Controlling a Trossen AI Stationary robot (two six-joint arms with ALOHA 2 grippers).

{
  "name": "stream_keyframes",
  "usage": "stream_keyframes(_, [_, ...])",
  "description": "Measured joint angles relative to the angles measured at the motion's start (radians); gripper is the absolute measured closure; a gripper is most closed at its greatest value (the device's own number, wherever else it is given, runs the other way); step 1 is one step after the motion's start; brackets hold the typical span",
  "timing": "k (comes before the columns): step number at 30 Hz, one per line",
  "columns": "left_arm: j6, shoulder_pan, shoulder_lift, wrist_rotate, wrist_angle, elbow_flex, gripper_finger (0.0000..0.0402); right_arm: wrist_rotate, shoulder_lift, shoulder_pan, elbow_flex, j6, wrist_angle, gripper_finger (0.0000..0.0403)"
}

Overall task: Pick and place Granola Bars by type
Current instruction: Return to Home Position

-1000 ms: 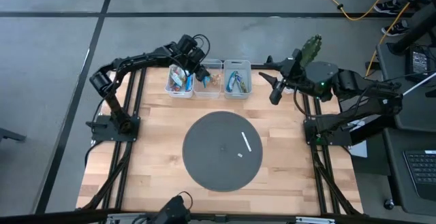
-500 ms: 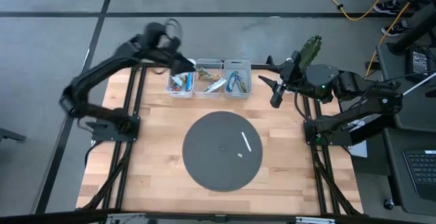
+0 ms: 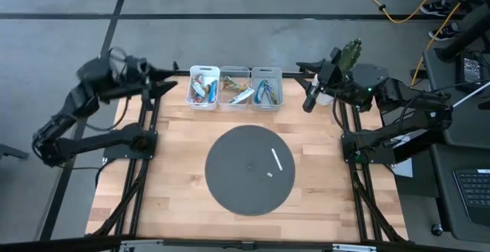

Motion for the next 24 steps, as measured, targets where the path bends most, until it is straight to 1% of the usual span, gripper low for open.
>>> stream_keyframes(2, [-0.032,-0.056,-0.111,-0.143,0.078,-0.122,0.0184,-0.001,0.000,-0.006,0.000,-0.025,0.030,0.0239])
stream_keyframes(3, [-0.047,-0.078,-0.173,-0.186,0.125,-0.190,0.0184,-0.001,0.000,-0.008,0.000,-0.030,0.042,0.0239])
stream_keyframes(4, [-0.063,-0.095,-0.230,-0.203,0.186,-0.261,0.0185,-0.001,0.000,-0.010,0.000,-0.033,0.048,0.0239])
stream_keyframes(7, [-0.109,-0.129,-0.388,-0.199,0.363,-0.482,0.0187,-0.002,0.000,-0.015,0.000,-0.045,0.052,0.0239])
stream_keyframes(9, [-0.128,-0.137,-0.477,-0.200,0.459,-0.608,0.0187,-0.008,0.000,-0.017,0.000,-0.059,0.051,0.0239])
stream_keyframes(11, [-0.139,-0.137,-0.558,-0.217,0.515,-0.716,0.0185,-0.028,0.000,-0.018,0.000,-0.077,0.053,0.0239])
stream_keyframes(13, [-0.161,-0.137,-0.616,-0.259,0.513,-0.803,0.0183,-0.039,0.001,-0.023,0.000,-0.096,0.058,0.0239])
stream_keyframes(14, [-0.170,-0.137,-0.617,-0.281,0.523,-0.841,0.0183,-0.049,0.001,-0.026,0.000,-0.107,0.062,0.0239])
stream_keyframes(16, [-0.176,-0.137,-0.617,-0.296,0.523,-0.902,0.0183,-0.061,0.001,-0.034,0.000,-0.113,0.069,0.0239])
stream_keyframes(18, [-0.168,-0.137,-0.596,-0.312,0.572,-0.947,0.0184,-0.082,0.001,-0.044,0.000,-0.113,0.071,0.0239])
stream_keyframes(20, [-0.162,-0.138,-0.588,-0.321,0.584,-1.001,0.0186,-0.098,0.001,-0.056,0.000,-0.114,0.073,0.0239])
stream_keyframes(24, [-0.118,-0.140,-0.592,-0.333,0.668,-1.073,0.0186,-0.126,0.001,-0.060,0.000,-0.114,0.071,0.0239])
